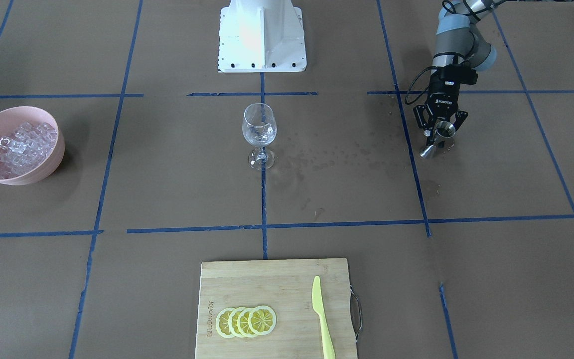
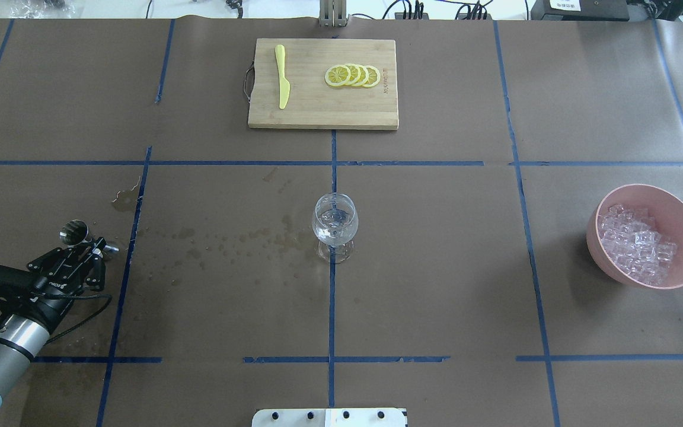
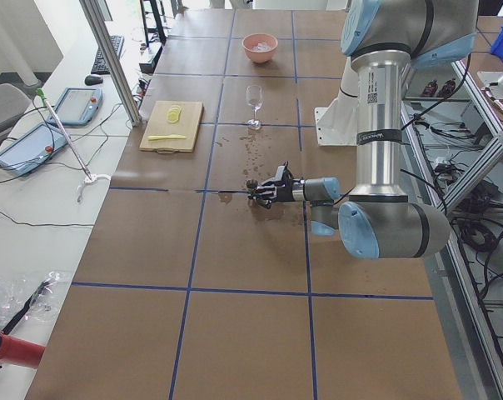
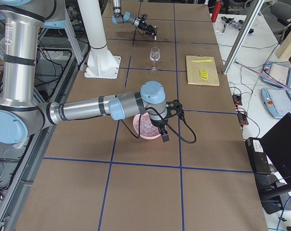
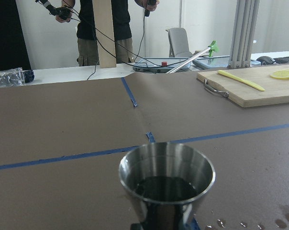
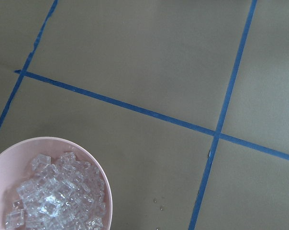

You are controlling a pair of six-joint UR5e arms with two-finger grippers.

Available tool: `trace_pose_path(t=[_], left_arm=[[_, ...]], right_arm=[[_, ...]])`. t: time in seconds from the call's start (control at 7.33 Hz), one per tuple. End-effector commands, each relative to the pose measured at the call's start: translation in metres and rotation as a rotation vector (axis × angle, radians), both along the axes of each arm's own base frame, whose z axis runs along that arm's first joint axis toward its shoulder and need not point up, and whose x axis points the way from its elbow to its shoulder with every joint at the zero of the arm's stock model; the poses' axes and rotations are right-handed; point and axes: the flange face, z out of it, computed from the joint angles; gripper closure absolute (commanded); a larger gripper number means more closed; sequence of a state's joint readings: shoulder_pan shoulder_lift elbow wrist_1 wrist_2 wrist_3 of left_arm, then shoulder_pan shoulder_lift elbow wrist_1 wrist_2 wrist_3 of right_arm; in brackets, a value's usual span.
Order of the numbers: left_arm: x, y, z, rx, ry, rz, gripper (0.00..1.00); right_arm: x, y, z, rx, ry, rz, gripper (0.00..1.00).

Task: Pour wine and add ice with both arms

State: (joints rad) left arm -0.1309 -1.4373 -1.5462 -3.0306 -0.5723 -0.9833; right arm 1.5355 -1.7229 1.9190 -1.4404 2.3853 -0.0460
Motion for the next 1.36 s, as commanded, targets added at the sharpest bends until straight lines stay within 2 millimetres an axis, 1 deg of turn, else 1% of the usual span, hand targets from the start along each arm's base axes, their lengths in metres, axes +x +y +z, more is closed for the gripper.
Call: trace_pose_path(t=[0.0, 0.55, 0.68, 0.95, 1.09, 1.23], left_arm=[[-0.003, 0.000, -0.003, 0.005, 0.025, -0.002, 1.00], [-0.015, -0.001, -0.016, 0.044, 0.090, -0.035, 1.00], [-0.015, -0.001, -0.026, 0.098, 0.057, -0.025, 1.00], [-0.002, -0.004, -0.081, 0.246, 0.014, -0.025, 1.00], [0.008, -0.006, -0.111, 0.267, 0.050, -0.030, 1.00], [0.024, -0.008, -0.139, 0.284, 0.081, -0.035, 1.00]], right_arm=[[0.000, 0.000, 0.000, 0.000, 0.000, 0.000, 0.00], [0.000, 0.000, 0.000, 0.000, 0.000, 0.000, 0.00], [0.000, 0.000, 0.001, -0.003, 0.000, 0.000, 0.00], [0.000, 0.000, 0.003, -0.006, 0.000, 0.000, 0.00], [0.000, 0.000, 0.004, -0.007, 0.000, 0.000, 0.00], [0.000, 0.001, 0.004, -0.009, 0.000, 0.000, 0.00]])
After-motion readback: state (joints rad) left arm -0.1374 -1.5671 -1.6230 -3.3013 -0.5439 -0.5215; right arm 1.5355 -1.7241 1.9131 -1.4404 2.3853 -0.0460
